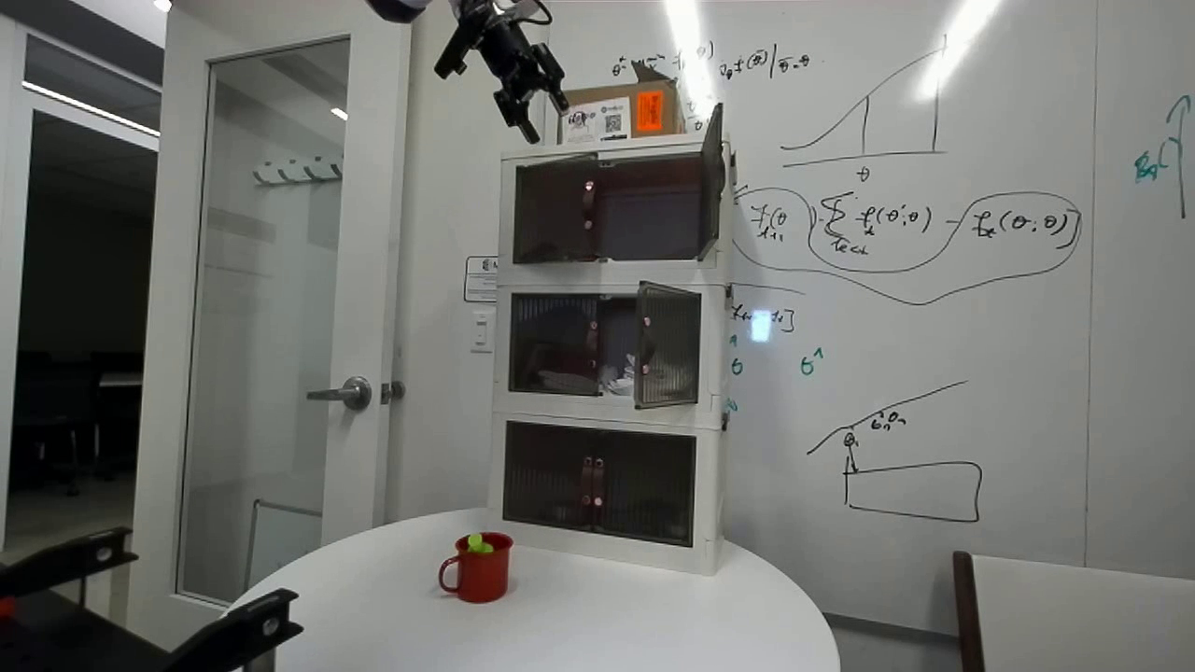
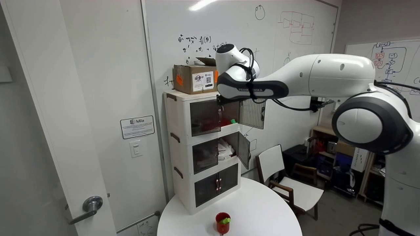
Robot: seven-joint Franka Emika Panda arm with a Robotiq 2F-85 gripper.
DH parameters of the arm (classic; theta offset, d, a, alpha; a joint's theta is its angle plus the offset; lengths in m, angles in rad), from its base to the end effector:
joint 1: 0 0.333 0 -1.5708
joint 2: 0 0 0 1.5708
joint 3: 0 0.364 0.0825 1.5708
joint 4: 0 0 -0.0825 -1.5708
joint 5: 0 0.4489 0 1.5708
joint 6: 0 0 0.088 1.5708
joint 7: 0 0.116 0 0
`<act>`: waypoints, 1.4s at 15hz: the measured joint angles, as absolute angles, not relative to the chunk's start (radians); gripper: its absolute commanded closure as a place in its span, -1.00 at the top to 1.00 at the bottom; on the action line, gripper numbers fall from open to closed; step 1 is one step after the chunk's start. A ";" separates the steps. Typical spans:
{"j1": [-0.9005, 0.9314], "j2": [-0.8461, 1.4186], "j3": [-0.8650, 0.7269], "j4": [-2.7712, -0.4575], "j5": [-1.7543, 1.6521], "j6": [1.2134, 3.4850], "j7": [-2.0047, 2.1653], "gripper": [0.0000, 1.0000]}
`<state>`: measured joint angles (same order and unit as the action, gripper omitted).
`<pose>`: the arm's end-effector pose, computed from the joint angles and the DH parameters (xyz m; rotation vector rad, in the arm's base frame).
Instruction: Close the top left cabinet door
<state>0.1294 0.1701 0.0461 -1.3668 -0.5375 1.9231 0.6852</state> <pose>0.7102 0.0816 0.7120 2.6517 -0.5695 0.7900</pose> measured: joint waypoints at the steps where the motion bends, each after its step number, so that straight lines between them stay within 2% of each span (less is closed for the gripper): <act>1: 0.127 0.153 0.049 -1.377 -0.477 1.922 0.650 1.00; 10: 0.083 0.114 0.051 -1.417 -0.042 1.903 0.353 1.00; 21: 0.074 0.168 0.051 -1.427 -0.018 1.910 0.253 1.00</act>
<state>0.0737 0.1680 0.0512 -1.4272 -0.0185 1.9096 0.2528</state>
